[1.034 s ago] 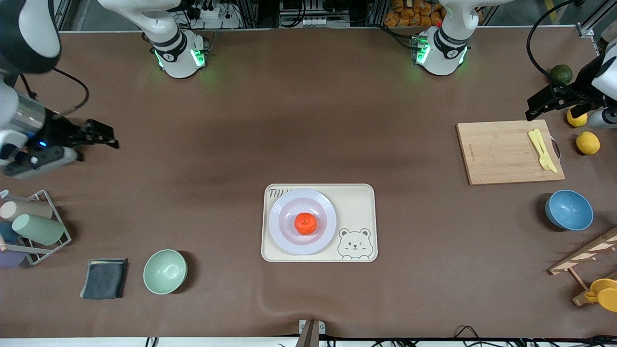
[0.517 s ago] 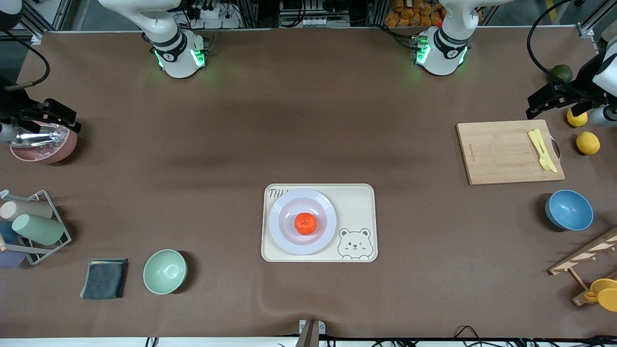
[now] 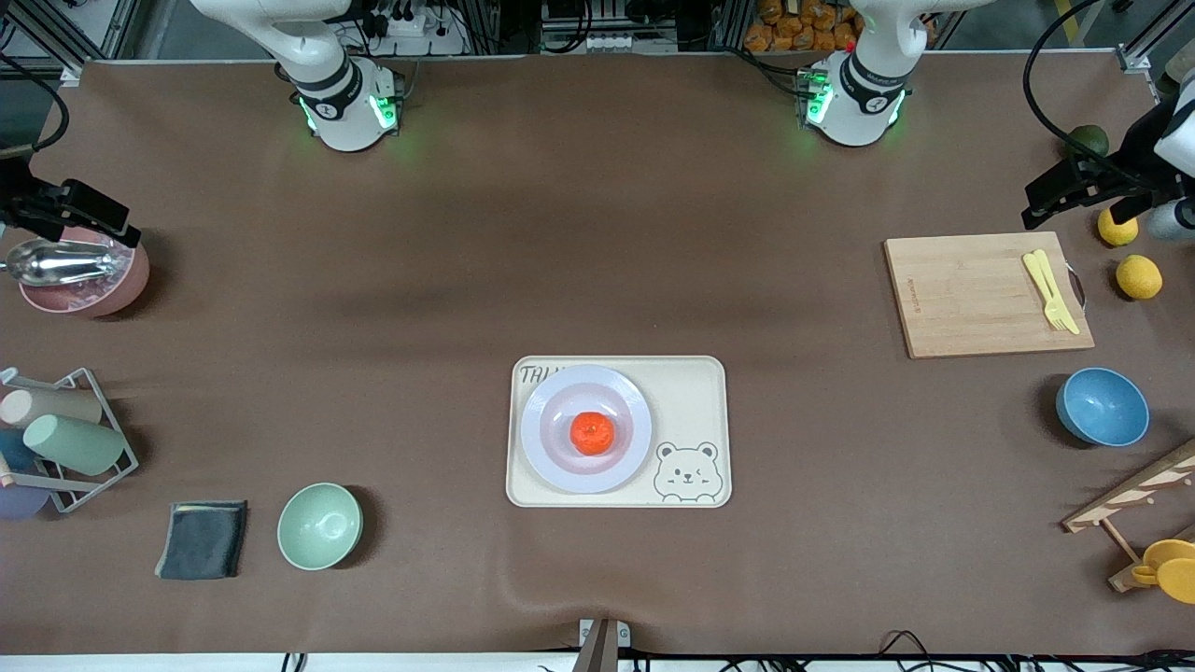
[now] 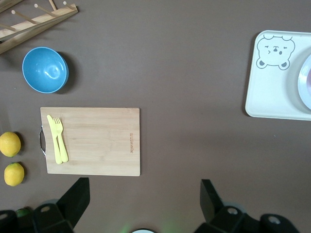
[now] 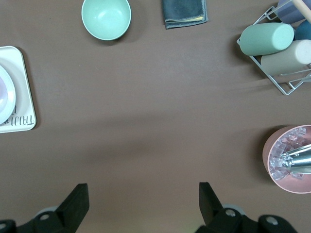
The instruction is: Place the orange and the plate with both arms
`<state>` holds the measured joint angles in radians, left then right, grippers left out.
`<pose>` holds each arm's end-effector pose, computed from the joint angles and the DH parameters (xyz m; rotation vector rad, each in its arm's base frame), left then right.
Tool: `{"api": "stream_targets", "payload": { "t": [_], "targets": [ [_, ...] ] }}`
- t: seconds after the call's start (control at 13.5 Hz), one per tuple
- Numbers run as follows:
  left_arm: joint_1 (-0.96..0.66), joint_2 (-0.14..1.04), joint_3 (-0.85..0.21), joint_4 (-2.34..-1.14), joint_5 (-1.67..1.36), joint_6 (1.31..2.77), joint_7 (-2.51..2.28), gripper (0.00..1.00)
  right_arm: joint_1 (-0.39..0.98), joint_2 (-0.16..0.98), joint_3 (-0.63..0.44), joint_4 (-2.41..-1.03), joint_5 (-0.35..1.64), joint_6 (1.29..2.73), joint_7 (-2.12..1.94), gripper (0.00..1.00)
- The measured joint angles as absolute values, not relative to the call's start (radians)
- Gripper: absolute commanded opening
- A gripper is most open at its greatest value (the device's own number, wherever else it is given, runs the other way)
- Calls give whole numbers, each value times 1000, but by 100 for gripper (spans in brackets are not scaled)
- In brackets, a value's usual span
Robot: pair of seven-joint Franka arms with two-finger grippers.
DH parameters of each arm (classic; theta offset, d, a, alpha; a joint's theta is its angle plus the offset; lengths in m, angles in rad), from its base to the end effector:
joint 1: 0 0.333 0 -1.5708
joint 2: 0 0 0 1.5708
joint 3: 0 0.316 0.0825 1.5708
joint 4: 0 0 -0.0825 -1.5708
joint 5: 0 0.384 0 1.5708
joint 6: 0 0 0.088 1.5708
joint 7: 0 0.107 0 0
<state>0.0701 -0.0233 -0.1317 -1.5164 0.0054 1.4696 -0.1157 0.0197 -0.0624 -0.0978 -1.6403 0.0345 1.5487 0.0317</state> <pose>0.5360 -0.0334 0.6537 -3.1297 -0.0855 0.0358 0.5307 -0.0394 0.6237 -3.0954 0.1693 0.0443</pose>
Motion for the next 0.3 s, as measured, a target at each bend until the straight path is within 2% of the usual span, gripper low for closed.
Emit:
{"api": "stream_targets", "payload": {
  "t": [0.3],
  "targets": [
    [67, -19, -132, -1516, 5, 1470, -116, 100, 17, -62, -102, -1640, 34, 1561, 9, 100]
  ]
}}
